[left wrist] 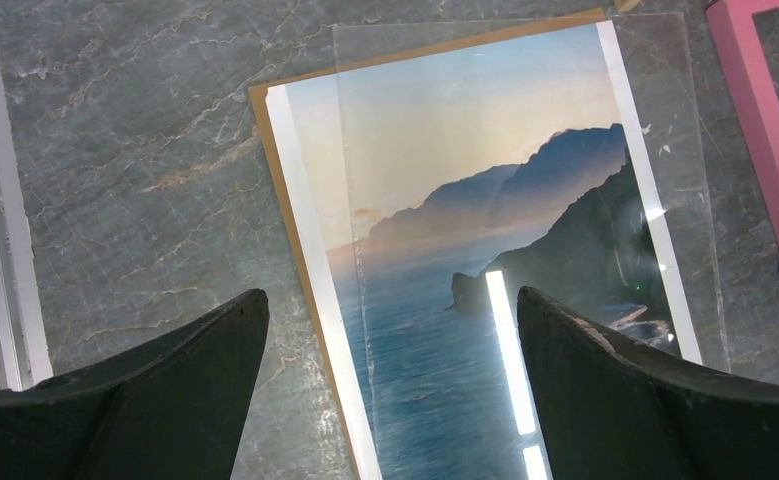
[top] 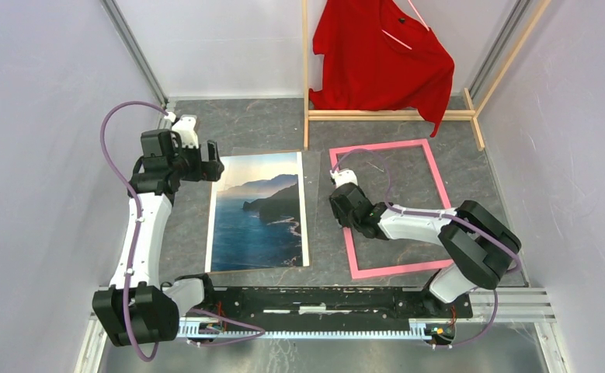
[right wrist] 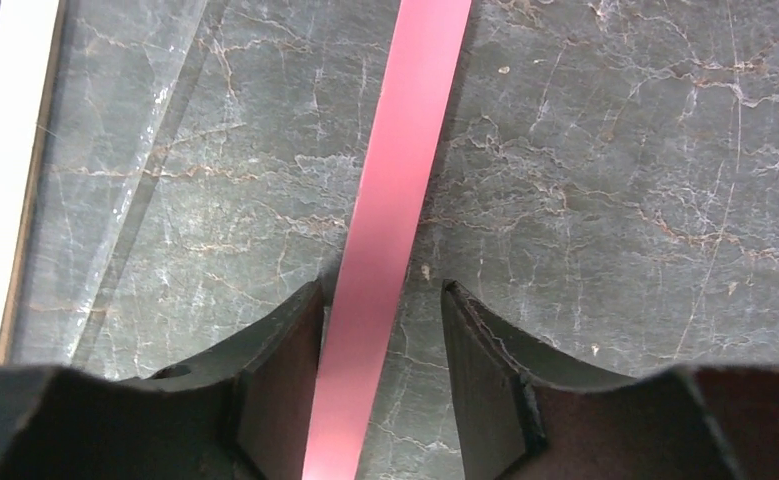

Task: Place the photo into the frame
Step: Turn over the photo frame at the center of the board.

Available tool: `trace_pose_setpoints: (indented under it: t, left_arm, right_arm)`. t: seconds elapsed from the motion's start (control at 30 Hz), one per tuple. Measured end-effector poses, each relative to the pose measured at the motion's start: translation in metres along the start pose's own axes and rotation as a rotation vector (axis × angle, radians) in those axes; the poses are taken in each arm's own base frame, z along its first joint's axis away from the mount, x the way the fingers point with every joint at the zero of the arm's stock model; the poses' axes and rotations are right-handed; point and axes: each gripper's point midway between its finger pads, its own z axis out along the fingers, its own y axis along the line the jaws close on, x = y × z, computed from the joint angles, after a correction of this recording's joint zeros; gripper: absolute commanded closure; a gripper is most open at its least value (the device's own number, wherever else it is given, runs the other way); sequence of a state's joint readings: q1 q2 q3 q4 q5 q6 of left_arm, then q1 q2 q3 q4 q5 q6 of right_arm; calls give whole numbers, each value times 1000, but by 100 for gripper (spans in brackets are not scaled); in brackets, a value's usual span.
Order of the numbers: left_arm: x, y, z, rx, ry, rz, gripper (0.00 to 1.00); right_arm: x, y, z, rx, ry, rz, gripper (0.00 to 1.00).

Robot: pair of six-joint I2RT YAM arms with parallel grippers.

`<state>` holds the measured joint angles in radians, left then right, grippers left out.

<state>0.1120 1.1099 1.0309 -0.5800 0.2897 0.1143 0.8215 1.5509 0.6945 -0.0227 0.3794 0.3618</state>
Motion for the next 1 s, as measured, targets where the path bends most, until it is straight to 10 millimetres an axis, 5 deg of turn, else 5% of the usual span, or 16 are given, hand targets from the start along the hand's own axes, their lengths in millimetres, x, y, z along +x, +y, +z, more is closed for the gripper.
trace_pose_setpoints:
  t: [0.23,0.37,0.5,0.8,1.0]
  left_arm:
    - [8,1,1,5,25,31,0]
    - [10,0,1,11,29,45,0]
    - [11,-2,0,25,34,48,0]
    - [13,-19,0,114,36,43,0]
    - [3,-59,4,237,44,105,0]
  right_arm:
    - [-1,3,1,8,0,68,84]
    - [-3,-1,-3,28,28,75,93]
    - [-36,8,-18,3,2,139,99]
    - [-146,29,-98,-169,-185,373,100]
    - [-176,36,-135,-293,-199,508,100]
